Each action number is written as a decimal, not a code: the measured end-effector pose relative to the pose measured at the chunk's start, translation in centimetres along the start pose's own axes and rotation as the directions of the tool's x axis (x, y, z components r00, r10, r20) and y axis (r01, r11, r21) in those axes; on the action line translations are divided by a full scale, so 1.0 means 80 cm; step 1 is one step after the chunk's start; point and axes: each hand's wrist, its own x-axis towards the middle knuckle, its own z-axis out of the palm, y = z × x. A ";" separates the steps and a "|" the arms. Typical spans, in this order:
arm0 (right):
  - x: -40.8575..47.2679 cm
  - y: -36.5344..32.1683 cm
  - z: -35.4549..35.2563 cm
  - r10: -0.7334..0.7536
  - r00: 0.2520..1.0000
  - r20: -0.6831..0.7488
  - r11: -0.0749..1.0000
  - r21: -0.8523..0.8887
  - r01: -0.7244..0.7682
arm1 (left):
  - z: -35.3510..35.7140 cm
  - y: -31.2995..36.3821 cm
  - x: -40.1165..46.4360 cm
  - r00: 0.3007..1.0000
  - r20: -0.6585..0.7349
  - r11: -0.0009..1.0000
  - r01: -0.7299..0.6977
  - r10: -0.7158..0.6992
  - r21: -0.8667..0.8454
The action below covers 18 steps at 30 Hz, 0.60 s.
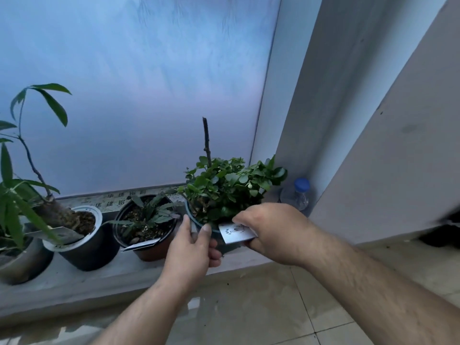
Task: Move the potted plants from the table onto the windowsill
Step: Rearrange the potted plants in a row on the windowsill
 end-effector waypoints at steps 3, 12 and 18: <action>-0.017 0.009 0.005 0.025 0.998 -0.055 0.996 0.082 -0.021 | 0.003 -0.005 -0.026 0.998 0.049 1.000 0.031 -0.030 -0.005; -0.068 0.026 0.021 0.106 0.987 -0.117 0.972 0.223 -0.078 | -0.013 -0.026 -0.059 0.987 0.134 0.995 0.087 -0.093 0.046; -0.105 0.052 0.004 0.341 0.922 -0.182 0.865 0.445 -0.231 | -0.033 -0.039 -0.075 0.980 0.167 0.984 0.076 -0.103 0.164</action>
